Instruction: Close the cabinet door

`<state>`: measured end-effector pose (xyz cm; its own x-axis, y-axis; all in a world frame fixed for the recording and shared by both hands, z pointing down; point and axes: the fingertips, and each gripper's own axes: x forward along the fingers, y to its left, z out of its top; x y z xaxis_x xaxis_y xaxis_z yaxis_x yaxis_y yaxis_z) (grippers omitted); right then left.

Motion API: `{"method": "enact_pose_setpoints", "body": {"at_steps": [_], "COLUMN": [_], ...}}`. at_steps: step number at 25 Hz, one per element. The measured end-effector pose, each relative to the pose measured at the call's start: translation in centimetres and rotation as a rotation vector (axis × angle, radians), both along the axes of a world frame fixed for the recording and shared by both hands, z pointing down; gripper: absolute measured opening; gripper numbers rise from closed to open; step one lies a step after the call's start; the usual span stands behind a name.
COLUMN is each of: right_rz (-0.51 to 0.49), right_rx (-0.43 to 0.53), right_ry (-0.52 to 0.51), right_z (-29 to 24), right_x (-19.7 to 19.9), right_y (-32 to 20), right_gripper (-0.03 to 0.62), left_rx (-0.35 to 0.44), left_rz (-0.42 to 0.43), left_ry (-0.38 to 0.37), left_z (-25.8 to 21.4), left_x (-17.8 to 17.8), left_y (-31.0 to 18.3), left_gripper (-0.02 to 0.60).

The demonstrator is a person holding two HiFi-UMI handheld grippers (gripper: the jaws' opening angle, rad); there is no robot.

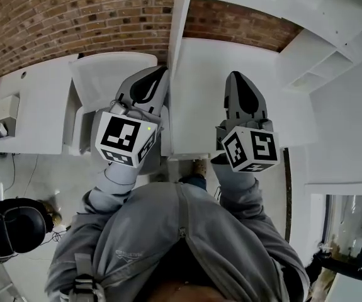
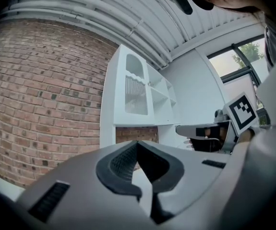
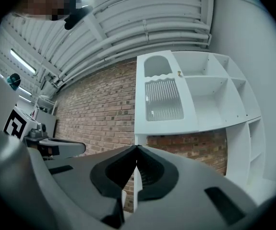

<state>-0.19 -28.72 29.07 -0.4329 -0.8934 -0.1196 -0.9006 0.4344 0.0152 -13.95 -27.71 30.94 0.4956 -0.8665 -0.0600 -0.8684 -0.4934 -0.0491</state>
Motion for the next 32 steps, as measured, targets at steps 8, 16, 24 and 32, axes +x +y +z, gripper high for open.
{"method": "enact_pose_setpoints", "body": {"at_steps": [8, 16, 24, 32], "right_rz": [-0.007, -0.076, -0.145, -0.173], "right_rx": [0.006, -0.003, -0.013, -0.013], "right_ry": [0.018, 0.038, 0.059, 0.03], "right_z": [1.8, 3.5, 5.5, 5.8], "right_x": [-1.2, -1.4, -1.4, -0.5], "right_y": [2.4, 3.3, 4.4, 5.5], "right_gripper": [0.026, 0.026, 0.026, 0.026], "left_rx": [0.002, -0.018, -0.071, -0.071], "left_rz": [-0.076, -0.23, -0.282, -0.266], "left_ry": [0.014, 0.038, 0.051, 0.036], "left_z": [1.2, 2.3, 5.2, 5.6], "left_x": [-1.6, -2.2, -0.9, 1.2], "left_y": [2.3, 4.0, 5.5, 6.6], "left_gripper": [0.005, 0.005, 0.006, 0.005]}}
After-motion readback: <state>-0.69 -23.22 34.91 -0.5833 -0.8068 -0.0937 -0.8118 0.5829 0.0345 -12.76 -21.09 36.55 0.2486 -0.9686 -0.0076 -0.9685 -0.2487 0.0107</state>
